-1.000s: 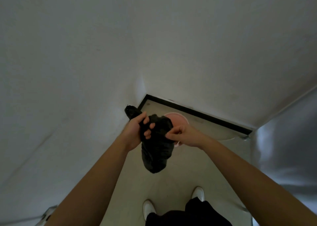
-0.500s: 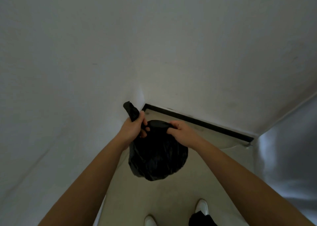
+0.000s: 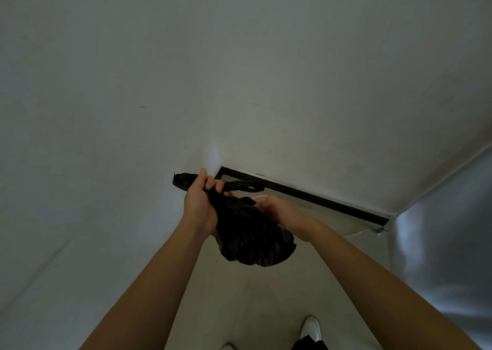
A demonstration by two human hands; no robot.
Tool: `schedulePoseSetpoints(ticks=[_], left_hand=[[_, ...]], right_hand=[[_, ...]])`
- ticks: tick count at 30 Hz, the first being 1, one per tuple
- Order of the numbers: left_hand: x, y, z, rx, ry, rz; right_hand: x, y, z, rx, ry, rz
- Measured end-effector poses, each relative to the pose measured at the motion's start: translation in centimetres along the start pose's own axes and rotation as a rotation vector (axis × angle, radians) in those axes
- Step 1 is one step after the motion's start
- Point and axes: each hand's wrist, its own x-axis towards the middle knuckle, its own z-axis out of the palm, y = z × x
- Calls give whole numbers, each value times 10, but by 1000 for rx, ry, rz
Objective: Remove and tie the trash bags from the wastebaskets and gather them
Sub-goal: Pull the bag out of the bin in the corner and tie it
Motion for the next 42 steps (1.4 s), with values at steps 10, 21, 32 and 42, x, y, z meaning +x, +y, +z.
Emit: schedulePoseSetpoints(ticks=[10,21,32,42], left_hand=[[-9,-5,4,282,-14,7],[-10,16,-44,350,411,192],[-7,9,-32,657,-26,76],[-15,15,-16,362,-28,123]], right_hand=[[-9,-34,2,4,168,-168],[-14,18,-69,-284,604,175],[-4,-37,-45,480,172,-151],[8,-19,-16,390,225,-46]])
